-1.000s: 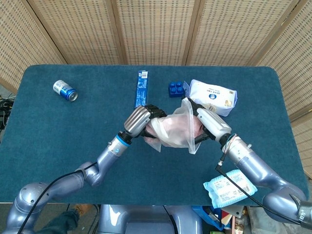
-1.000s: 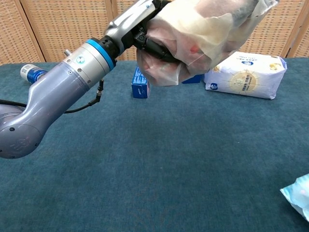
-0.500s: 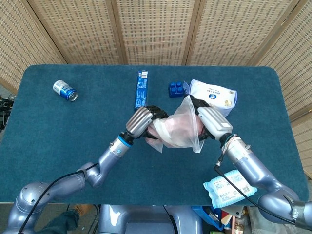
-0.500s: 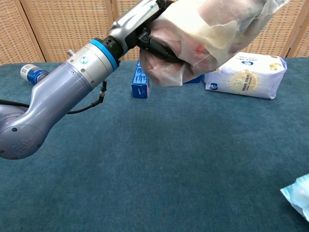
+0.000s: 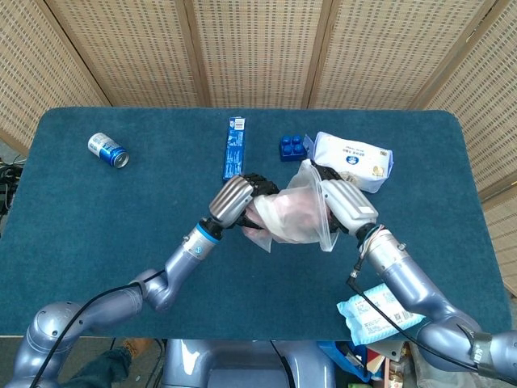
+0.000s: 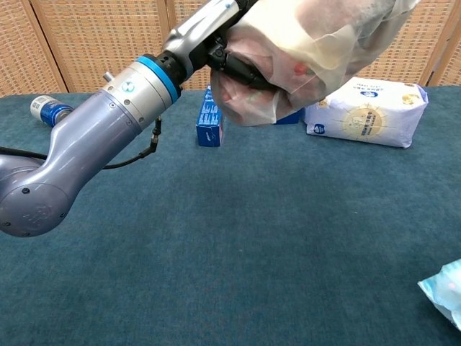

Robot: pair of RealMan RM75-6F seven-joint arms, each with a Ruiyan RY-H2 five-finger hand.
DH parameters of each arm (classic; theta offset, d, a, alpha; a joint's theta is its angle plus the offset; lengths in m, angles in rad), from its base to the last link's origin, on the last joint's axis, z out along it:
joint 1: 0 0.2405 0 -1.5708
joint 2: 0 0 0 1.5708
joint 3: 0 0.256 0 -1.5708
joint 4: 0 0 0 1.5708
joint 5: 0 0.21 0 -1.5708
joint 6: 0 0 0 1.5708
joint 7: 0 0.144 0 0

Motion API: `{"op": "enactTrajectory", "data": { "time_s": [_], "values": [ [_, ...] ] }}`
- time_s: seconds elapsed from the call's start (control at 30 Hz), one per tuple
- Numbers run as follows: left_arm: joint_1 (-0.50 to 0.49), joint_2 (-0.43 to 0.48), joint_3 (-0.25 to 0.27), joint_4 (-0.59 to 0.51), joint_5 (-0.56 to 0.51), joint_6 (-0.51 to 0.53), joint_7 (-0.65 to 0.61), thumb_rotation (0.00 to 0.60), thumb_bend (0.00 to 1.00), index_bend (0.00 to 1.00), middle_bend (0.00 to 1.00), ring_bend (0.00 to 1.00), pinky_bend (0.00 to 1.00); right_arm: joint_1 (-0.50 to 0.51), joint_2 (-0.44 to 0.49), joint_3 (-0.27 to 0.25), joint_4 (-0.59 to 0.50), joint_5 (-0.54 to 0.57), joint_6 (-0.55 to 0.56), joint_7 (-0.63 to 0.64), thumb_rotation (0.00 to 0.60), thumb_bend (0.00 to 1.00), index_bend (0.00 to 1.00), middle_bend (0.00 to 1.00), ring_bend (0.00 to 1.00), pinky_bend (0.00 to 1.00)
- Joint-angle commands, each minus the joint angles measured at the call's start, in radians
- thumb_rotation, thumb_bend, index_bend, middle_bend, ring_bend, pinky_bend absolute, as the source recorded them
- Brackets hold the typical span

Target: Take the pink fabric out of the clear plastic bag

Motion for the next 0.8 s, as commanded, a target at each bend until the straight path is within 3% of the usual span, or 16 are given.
{"op": "enactTrajectory", "data": {
  "time_s": [0.03, 0.13, 0.2, 0.4, 0.6, 0.73, 0.8],
  "values": [
    [-0.001, 0.000, -0.003, -0.004, -0.002, 0.001, 0.001, 0.600, 0.37, 0.60, 0.62, 0.52, 0.49, 0.006, -0.024, 0.000, 0.004, 0.009, 0.021, -0.018, 0.600, 0.00, 0.38, 0.00, 0.00, 0.00],
    [-0.001, 0.002, -0.004, -0.007, -0.002, 0.002, 0.002, 0.600, 0.37, 0.60, 0.62, 0.52, 0.49, 0.009, -0.042, 0.000, 0.006, 0.014, 0.031, -0.027, 0.600, 0.09, 0.46, 0.00, 0.00, 0.00],
    [0.000, 0.004, -0.005, -0.008, -0.003, 0.002, 0.002, 0.600, 0.37, 0.60, 0.62, 0.52, 0.49, 0.010, -0.048, 0.000, 0.007, 0.013, 0.033, -0.034, 0.600, 0.22, 0.51, 0.00, 0.00, 0.00],
    [0.002, 0.007, -0.006, -0.008, -0.006, 0.003, 0.000, 0.600, 0.37, 0.60, 0.62, 0.52, 0.49, 0.008, -0.055, 0.004, 0.005, 0.007, 0.041, -0.038, 0.600, 0.47, 0.65, 0.00, 0.00, 0.00],
    [0.003, 0.009, -0.005, -0.009, -0.007, 0.001, -0.002, 0.600, 0.37, 0.60, 0.62, 0.52, 0.49, 0.000, -0.059, 0.006, 0.001, -0.001, 0.049, -0.036, 0.600, 0.59, 0.70, 0.00, 0.00, 0.00],
    [0.004, 0.010, -0.003, -0.013, -0.007, -0.001, -0.002, 0.600, 0.37, 0.60, 0.62, 0.52, 0.49, -0.006, -0.062, 0.005, -0.001, -0.010, 0.058, -0.041, 0.600, 0.62, 0.72, 0.00, 0.00, 0.00],
    [0.005, 0.012, 0.001, -0.015, -0.005, -0.004, -0.002, 0.600, 0.37, 0.60, 0.57, 0.49, 0.49, -0.009, -0.063, 0.005, -0.001, -0.013, 0.061, -0.043, 0.600, 0.63, 0.73, 0.00, 0.00, 0.00]
  ]
}}
